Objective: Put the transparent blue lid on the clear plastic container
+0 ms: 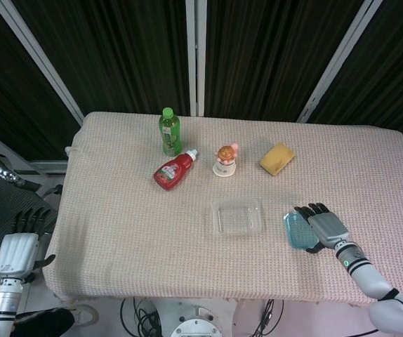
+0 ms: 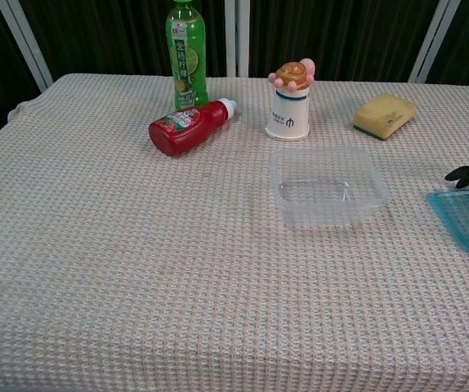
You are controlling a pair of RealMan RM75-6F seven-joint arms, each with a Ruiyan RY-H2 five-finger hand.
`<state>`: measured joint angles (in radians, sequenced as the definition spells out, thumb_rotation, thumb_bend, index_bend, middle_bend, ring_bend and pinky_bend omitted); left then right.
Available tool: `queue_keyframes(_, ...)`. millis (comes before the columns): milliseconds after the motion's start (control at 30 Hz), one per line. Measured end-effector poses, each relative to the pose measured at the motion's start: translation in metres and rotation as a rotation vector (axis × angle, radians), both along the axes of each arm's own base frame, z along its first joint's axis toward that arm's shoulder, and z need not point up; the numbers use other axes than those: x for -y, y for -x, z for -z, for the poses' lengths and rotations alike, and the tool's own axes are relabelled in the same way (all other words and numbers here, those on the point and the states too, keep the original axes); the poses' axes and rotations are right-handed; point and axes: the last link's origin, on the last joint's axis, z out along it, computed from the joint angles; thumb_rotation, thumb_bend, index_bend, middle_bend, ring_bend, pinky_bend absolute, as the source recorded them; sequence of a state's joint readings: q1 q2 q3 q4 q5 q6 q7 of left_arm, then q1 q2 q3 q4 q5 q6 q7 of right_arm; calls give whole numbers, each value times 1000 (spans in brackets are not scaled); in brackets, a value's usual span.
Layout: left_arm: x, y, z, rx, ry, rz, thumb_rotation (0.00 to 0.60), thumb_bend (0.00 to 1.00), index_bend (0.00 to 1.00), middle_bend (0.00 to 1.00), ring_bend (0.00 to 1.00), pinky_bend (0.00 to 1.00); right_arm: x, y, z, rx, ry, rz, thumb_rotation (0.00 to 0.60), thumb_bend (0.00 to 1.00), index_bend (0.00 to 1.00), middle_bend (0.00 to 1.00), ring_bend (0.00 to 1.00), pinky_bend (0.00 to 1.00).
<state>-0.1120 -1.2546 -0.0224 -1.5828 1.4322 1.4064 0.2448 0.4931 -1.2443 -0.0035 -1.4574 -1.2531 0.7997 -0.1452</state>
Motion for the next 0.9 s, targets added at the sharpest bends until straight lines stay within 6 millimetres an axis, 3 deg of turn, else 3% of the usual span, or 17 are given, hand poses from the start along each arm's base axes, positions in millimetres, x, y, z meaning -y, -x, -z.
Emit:
queue_keyframes(300, 0, 0, 1, 1, 5, -2, 600, 0, 96, 51, 0, 0, -6, -7, -25, 54, 108, -54, 600, 62, 0, 393, 72, 0)
queue_keyframes(500, -1, 1, 0, 2, 5, 0, 600, 0, 96, 51, 0, 0, -8, -24, -35, 92, 132, -89, 600, 64, 0, 395, 72, 0)
queue_keyframes(900, -6, 1, 0, 18, 11, 34, 600, 0, 96, 51, 0, 0, 0, -121, -22, 140, 76, -216, 600, 122, 4, 440, 86, 0)
